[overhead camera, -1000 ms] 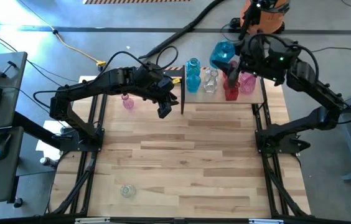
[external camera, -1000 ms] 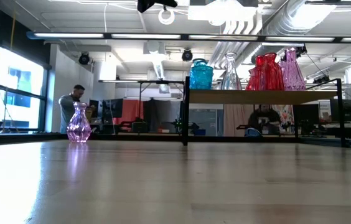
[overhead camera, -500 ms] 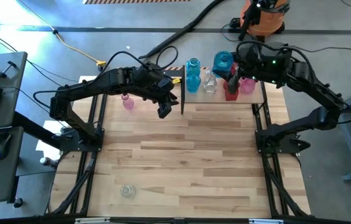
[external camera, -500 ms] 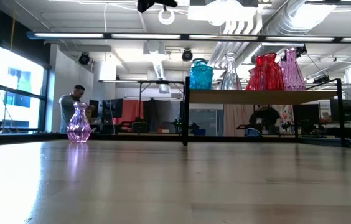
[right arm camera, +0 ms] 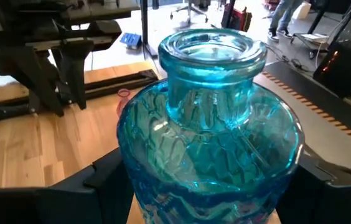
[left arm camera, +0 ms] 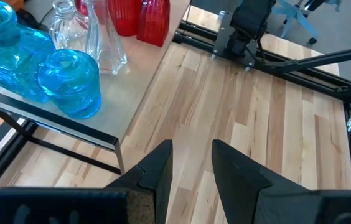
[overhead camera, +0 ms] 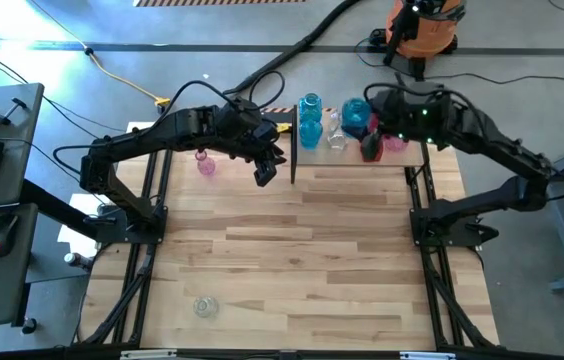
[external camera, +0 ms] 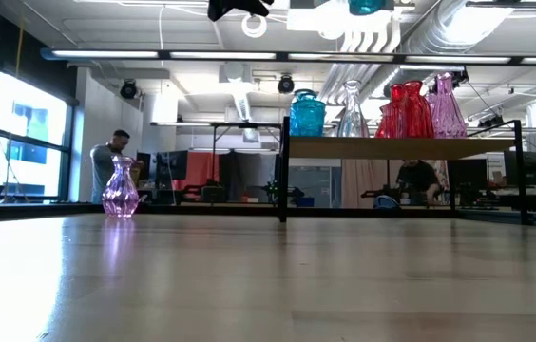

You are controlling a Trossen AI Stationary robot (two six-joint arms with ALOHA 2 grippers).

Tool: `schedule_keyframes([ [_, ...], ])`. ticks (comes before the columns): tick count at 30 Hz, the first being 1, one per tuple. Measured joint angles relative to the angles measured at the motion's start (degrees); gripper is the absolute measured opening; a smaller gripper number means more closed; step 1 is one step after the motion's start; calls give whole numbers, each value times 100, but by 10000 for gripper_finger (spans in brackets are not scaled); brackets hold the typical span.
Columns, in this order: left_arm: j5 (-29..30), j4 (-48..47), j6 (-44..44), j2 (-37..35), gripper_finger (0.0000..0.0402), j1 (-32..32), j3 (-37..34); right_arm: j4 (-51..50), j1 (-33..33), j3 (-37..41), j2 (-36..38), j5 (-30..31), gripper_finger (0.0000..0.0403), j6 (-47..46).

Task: Sort vases onto shelf
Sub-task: Put the blue vase on the shelf aligned with the other blue vase

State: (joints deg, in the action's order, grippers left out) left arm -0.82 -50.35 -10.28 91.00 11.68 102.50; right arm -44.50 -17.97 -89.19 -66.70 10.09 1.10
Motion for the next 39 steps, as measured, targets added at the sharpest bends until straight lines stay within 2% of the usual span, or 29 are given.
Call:
schedule_keyframes([
  [11,2,0,-2,0,104,75,0,1539,9,2068,1032,-315,270,-821],
  [16,2,0,-2,0,104,73,0,2314,259,2846,1286,-359,270,-1016],
  [23,0,-2,-2,0,104,73,0,3365,797,3731,1314,77,270,-1150],
  [31,1,-90,-7,0,104,73,0,4862,1365,4753,1305,1041,271,-1005],
  [39,0,-105,-7,0,104,73,0,5762,1615,5366,1036,1396,271,-1010],
])
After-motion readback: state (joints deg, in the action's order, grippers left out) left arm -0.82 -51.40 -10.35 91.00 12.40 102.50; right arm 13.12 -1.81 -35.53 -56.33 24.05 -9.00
